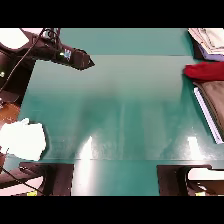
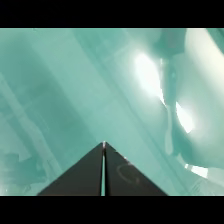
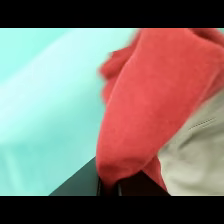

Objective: Fold the shirts.

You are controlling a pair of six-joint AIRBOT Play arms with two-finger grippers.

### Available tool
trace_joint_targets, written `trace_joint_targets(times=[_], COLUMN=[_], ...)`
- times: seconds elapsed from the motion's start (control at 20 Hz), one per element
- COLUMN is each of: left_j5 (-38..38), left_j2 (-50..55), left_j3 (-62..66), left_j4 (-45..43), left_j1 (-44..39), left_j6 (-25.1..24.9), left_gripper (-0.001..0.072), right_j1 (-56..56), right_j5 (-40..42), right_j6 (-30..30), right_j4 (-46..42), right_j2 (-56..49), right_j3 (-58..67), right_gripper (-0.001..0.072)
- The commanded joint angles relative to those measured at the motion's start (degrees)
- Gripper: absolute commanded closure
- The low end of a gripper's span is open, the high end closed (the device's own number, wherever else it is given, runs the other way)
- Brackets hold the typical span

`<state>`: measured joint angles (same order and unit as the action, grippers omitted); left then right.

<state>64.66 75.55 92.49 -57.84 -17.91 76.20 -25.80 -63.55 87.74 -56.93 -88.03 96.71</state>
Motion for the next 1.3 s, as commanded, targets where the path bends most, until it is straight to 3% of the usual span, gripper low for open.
trace_joint_targets(times=[0.0, 0.2, 0.5, 0.85, 1.1, 1.15, 1.25], left_j5=[-1.3, -1.2, -1.1, -0.6, -0.5, -0.4, 0.2], left_j2=[0.0, 0.0, 0.0, 0.0, 0.0, 0.0, 0.0], left_j3=[0.0, 0.0, 0.0, 0.0, 0.0, 0.0, 0.0], left_j4=[0.0, -0.1, -0.4, -0.4, -0.4, -0.4, -0.4], left_j1=[-1.0, -1.0, -1.0, -1.0, -1.0, -1.0, -1.0], left_j6=[0.5, 0.4, 0.3, 0.2, 0.2, 0.2, -0.2], left_gripper=[0.0677, 0.0677, 0.0677, 0.0677, 0.0677, 0.0677, 0.0677], right_j1=[-5.3, -6.3, -11.2, -15.7, -16.3, -16.3, -16.3], right_j5=[3.3, 4.9, 0.7, -19.4, -21.1, -21.0, -20.5], right_j6=[-1.4, -6.0, -6.8, -4.6, -4.2, -4.2, -4.2], right_j4=[8.3, 12.2, 11.3, -7.5, -21.0, -24.5, -31.4], right_j2=[-0.7, 2.1, 10.7, 13.7, 19.8, 21.4, 24.1], right_j3=[0.1, 0.1, 0.1, -0.4, -11.1, -13.6, -18.0], right_gripper=[0.0694, 0.0694, 0.0693, 0.0692, 0.0688, 0.0673, 0.0444])
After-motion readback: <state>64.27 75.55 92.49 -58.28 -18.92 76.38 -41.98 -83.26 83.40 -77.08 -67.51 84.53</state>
